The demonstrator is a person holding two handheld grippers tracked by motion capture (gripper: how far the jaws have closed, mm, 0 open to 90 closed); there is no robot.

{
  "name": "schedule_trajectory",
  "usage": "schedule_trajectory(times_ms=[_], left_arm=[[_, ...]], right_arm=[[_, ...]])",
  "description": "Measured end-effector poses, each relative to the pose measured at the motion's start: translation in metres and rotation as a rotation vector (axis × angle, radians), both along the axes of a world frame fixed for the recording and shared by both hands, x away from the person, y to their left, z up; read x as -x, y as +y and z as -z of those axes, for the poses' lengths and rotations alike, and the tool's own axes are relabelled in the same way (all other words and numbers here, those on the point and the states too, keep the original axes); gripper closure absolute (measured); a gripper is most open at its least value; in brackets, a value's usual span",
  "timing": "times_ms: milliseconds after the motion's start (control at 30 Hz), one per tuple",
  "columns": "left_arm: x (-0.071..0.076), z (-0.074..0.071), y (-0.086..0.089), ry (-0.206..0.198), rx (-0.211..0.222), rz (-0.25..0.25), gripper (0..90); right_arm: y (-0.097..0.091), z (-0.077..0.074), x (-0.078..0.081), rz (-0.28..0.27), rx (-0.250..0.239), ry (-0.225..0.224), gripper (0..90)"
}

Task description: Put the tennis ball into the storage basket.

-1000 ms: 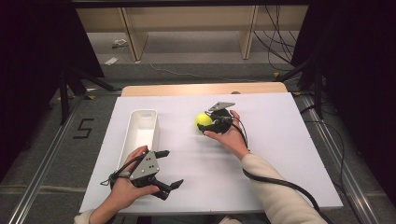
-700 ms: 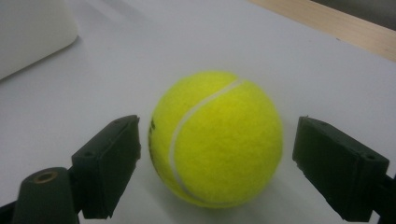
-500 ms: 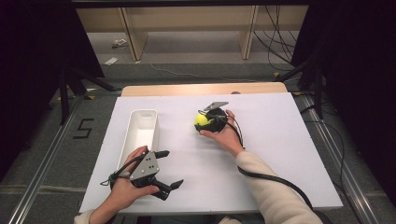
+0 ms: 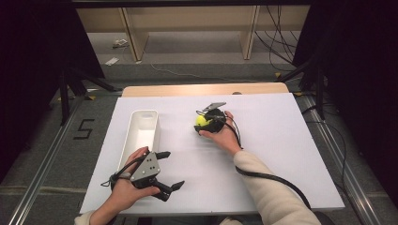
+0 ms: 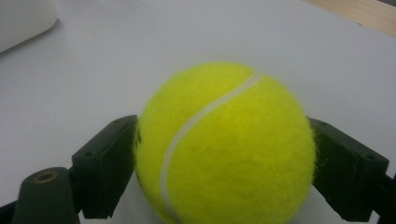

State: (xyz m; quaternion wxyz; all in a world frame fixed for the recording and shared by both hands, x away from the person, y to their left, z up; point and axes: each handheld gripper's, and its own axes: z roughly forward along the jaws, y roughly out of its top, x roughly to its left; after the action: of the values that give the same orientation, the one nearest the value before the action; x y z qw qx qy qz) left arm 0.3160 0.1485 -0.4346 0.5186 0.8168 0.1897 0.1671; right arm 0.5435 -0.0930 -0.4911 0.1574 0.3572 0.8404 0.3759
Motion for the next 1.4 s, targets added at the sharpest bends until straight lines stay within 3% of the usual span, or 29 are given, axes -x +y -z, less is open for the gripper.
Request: schedule_trajectory(times_ms=[300,433,567,833,1400], left_arm=[[0.0,0.0,0.0,0.0,-0.003,0.001,0.0],[0.0,0.0,0.0,0.001,-0.004,0.003,0.0],[0.0,0.0,0.0,0.0,-0.004,0.002,0.0],[0.0,0.0,0.0,-0.001,-0.001,0.0,0.0],[0.0,0.0,0.0,-0.002,-0.006,0.003,0.0]], right_arm=[[0.003,0.003,0.001,-0.012,0.002,-0.005,18.6],[0.0,0.002,0.001,-0.004,-0.009,-0.006,24.9],[-0.003,0.003,0.0,0.0,-0.033,-0.001,25.5],[-0.003,0.002,0.001,0.004,-0.032,-0.008,25.8],[-0.008,-0.018,0.009,-0.002,-0.065,-0.049,25.9]])
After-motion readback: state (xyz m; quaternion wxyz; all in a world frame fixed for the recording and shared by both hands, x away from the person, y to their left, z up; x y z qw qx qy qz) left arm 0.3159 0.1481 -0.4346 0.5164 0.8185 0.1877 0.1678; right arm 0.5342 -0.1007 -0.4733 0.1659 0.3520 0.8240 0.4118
